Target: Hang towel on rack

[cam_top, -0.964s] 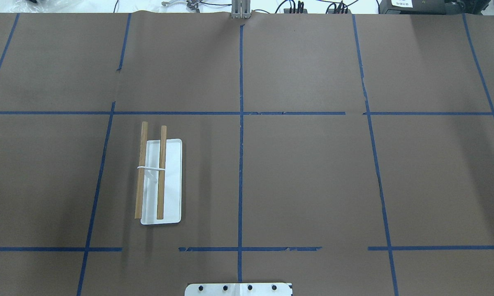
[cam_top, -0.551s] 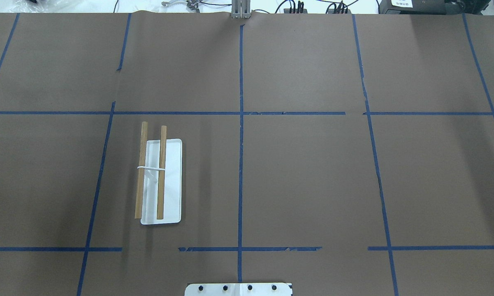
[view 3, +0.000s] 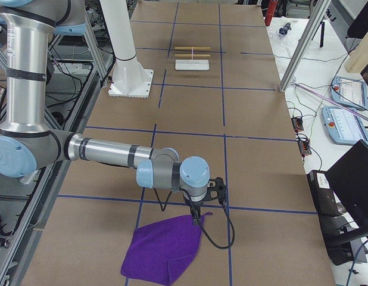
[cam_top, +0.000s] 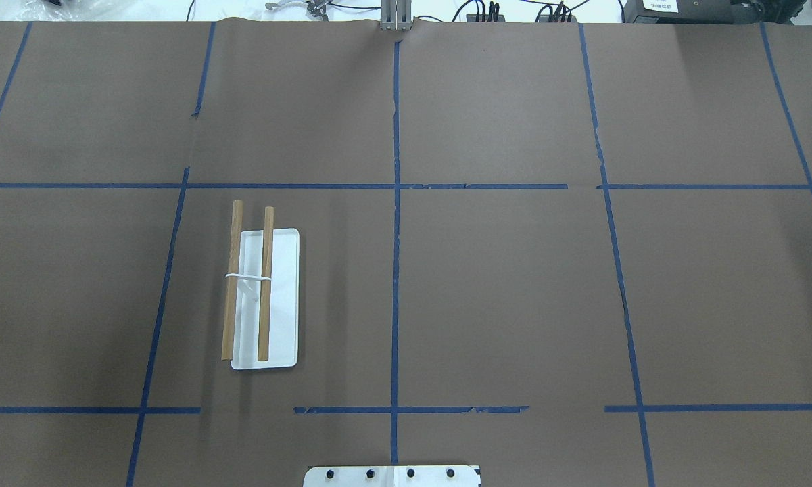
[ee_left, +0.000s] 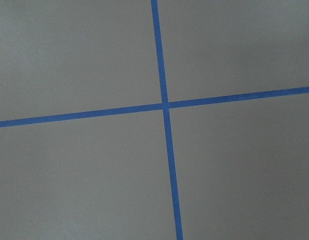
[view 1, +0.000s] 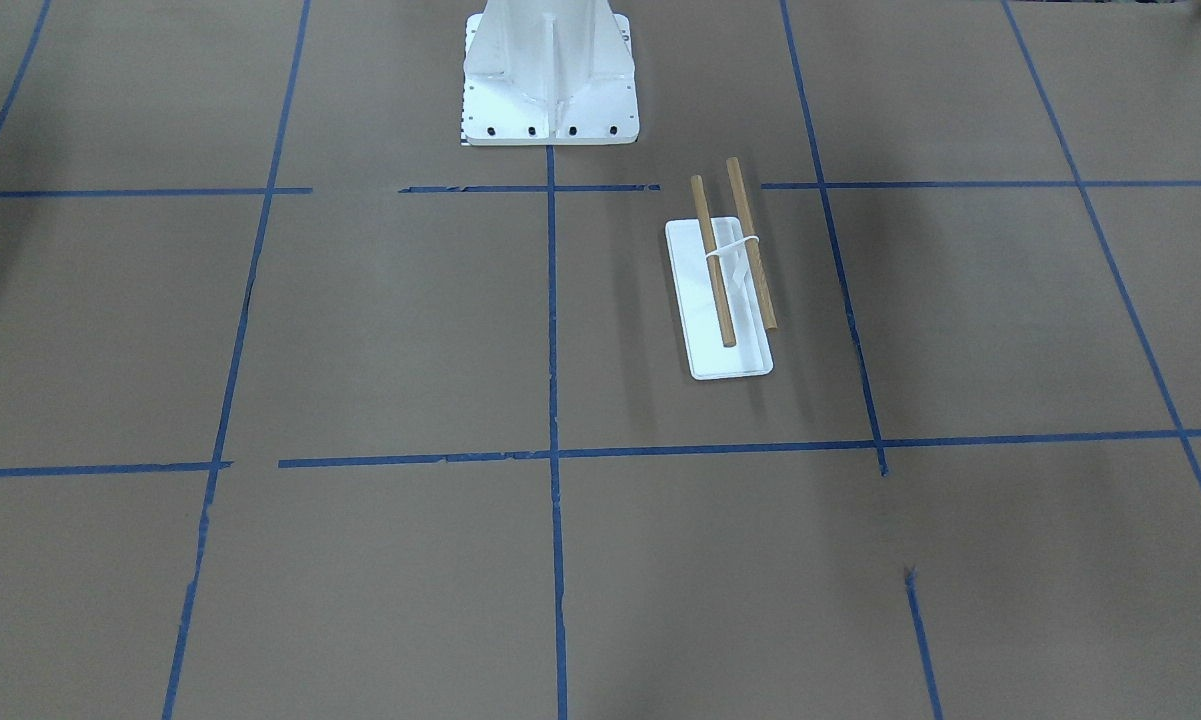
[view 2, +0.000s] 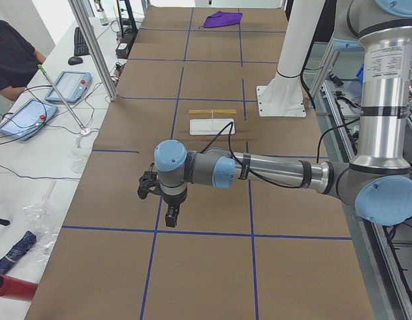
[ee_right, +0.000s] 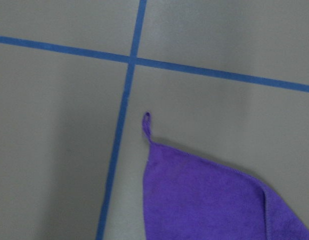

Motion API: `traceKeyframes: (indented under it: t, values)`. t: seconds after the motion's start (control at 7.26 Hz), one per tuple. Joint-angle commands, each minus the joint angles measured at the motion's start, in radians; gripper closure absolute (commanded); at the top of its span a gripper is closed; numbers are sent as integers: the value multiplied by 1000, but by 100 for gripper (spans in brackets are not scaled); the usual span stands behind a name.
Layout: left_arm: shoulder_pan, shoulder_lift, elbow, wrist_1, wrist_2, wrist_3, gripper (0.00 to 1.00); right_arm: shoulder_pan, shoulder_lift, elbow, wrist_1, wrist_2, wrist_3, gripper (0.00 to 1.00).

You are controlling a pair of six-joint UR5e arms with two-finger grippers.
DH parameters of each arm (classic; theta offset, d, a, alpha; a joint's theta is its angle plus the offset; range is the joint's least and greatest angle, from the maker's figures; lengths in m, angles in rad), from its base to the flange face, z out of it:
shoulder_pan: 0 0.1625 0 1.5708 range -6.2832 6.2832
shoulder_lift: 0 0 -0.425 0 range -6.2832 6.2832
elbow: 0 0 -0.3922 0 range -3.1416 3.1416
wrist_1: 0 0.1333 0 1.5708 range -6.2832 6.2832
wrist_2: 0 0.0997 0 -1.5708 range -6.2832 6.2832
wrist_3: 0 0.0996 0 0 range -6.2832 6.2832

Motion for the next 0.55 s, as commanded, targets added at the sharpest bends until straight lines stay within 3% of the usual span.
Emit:
traceKeyframes:
  t: [0.0,0.14,0.41]
  values:
    - [0,0,-7,-1,-1,0,0,-1,-31,-233,348,18,-18,0]
    - [0,0,-8,-1,-1,0,0,-2,-31,-308,434,18,-17,0]
    - [-2,0,-8,-1,-1,0,0,-49,-32,-347,455,13,-18,0]
